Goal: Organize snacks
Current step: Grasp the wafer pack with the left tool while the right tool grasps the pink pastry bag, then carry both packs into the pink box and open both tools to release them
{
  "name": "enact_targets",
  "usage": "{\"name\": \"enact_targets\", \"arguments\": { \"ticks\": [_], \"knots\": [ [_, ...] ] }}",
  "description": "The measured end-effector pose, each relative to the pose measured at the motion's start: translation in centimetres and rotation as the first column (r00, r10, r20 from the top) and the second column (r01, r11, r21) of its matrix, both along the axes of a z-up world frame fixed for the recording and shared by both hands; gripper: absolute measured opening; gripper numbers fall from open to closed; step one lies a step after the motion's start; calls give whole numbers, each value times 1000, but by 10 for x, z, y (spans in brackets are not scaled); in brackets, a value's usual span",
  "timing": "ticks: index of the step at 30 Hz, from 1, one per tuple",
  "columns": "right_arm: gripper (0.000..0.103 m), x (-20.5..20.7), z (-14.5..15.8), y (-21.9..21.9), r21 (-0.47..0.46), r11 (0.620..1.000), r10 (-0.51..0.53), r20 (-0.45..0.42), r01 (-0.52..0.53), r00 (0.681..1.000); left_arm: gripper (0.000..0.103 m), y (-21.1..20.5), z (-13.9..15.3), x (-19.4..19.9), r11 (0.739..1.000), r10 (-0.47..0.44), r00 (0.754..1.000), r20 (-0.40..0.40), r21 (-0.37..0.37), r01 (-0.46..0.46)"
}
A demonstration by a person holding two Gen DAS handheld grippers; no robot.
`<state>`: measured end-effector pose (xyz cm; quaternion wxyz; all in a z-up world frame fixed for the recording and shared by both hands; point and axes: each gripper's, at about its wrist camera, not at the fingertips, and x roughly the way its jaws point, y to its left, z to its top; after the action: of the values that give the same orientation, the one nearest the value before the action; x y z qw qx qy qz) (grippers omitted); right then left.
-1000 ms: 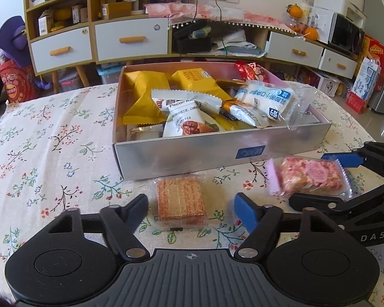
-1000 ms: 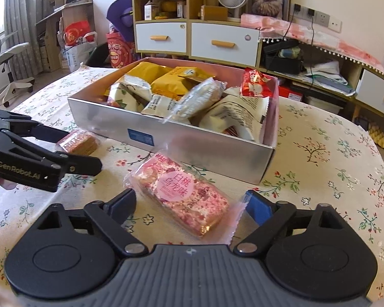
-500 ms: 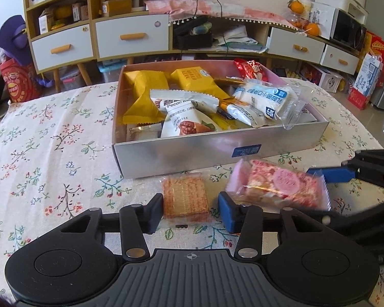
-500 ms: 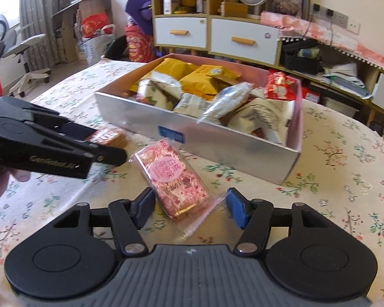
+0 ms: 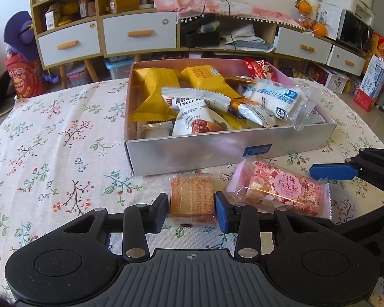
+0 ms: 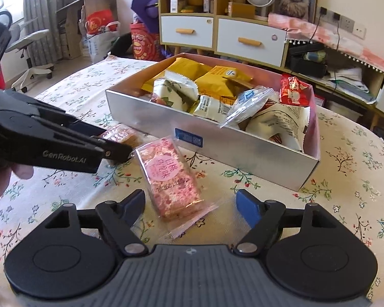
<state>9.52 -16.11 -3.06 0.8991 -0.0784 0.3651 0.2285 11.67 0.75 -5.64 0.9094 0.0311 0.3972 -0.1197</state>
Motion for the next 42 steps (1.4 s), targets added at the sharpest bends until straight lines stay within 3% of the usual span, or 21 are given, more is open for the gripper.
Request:
{"name": "enact_targets", "arguments": {
  "ticks": [12, 16, 42],
  "knots": [
    [49, -3, 4, 11, -13, 999, 40, 24, -40, 999, 32, 0, 0, -1, 1000, -1, 1000, -3, 6, 1],
    [33, -6, 6, 16, -16, 997, 76, 24, -75, 997, 32, 2, 2, -3, 1000, -1, 1000, -7, 8, 1],
    [29, -16, 40, 30, 17, 997, 77, 97, -79, 992, 32, 25, 31, -17, 997, 70, 997, 27, -29, -69]
  ]
}}
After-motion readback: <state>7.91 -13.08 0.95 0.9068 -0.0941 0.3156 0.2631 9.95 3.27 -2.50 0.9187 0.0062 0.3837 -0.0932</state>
